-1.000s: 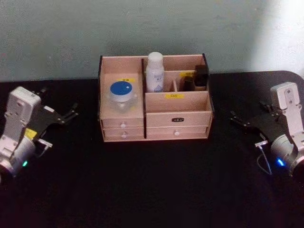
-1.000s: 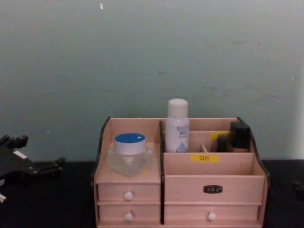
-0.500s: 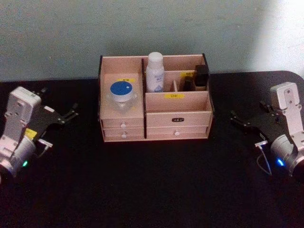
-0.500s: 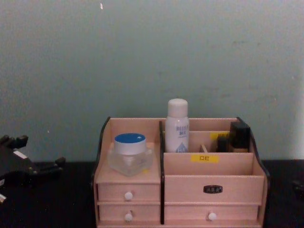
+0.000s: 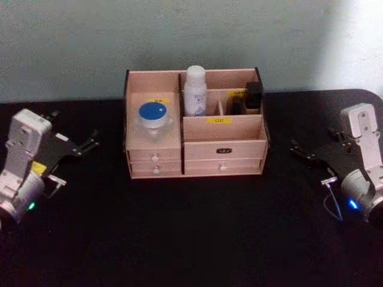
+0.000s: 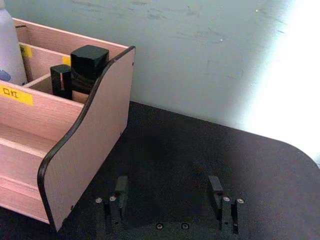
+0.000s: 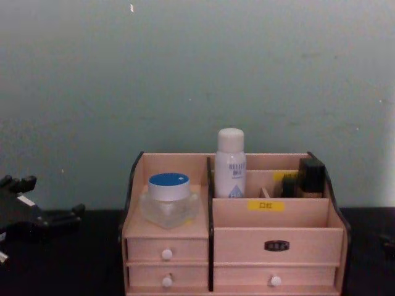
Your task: Pick up the facial cleanser and watermelon frost from the table and place them into the tiered storage box.
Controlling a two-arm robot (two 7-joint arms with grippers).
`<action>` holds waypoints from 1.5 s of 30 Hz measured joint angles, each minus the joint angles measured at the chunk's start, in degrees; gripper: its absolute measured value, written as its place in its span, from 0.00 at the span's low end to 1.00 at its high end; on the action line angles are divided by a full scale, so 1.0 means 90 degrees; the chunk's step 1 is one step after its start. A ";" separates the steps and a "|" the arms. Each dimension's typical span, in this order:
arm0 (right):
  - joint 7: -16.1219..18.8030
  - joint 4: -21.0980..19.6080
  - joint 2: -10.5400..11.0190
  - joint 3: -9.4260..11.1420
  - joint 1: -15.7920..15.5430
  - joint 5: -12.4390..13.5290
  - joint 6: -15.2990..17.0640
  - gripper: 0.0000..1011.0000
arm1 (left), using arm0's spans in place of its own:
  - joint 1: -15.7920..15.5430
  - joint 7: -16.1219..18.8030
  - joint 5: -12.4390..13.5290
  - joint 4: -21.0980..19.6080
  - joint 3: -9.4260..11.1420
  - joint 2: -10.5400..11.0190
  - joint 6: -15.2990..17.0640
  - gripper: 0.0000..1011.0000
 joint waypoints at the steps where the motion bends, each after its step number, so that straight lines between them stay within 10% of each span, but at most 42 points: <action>1: 0.0000 0.0000 0.0000 0.0000 0.0000 0.0000 0.0000 0.99 | 0.0000 0.0000 0.0000 0.0000 0.0000 0.0000 0.0000 0.99; 45: 0.0001 0.0000 0.0000 0.0000 0.0000 0.0001 0.0000 0.99 | 0.0000 0.0000 0.0000 0.0000 0.0000 0.0000 0.0000 0.99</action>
